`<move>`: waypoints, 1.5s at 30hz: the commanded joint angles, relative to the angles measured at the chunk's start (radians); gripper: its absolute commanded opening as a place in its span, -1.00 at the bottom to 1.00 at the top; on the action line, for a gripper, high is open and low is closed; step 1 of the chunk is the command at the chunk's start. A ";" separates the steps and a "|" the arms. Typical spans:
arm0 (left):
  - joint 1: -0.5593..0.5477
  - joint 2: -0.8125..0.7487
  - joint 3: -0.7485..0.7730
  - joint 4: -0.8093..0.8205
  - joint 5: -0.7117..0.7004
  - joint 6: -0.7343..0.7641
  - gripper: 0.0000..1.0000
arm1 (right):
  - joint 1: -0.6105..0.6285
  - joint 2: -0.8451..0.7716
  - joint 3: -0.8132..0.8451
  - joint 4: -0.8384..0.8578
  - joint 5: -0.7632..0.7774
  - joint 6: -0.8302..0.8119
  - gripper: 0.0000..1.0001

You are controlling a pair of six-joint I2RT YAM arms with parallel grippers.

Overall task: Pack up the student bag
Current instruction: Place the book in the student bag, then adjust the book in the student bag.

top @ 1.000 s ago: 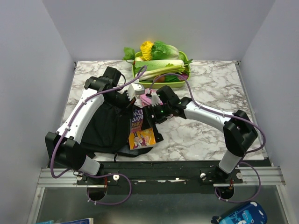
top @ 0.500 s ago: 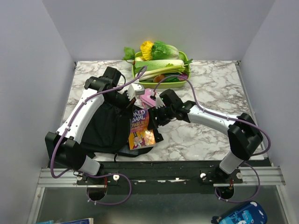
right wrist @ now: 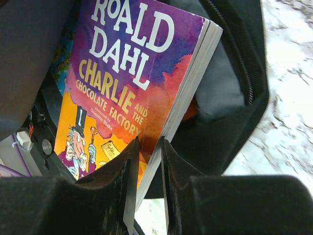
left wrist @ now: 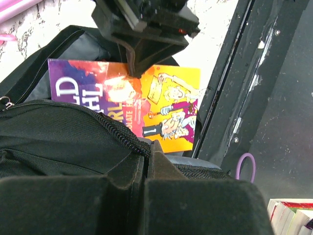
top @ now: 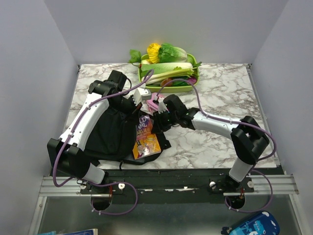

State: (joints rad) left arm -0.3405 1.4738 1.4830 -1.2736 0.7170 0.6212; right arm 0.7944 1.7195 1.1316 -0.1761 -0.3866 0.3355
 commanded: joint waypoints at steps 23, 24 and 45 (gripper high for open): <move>-0.002 0.005 0.028 -0.058 0.053 0.043 -1.00 | 0.029 -0.106 -0.105 0.270 0.046 -0.102 1.00; -0.003 0.006 0.034 -0.061 0.056 0.043 -1.00 | 0.025 -0.125 -0.128 0.264 0.023 -0.102 1.00; -0.002 0.023 0.083 -0.067 0.047 0.028 -1.00 | 0.078 -0.390 -0.474 0.242 -0.184 -0.102 -0.99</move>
State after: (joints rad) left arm -0.3405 1.4967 1.5360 -1.3365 0.7158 0.6449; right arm 0.8459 1.2907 0.6685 0.0273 -0.4732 0.2157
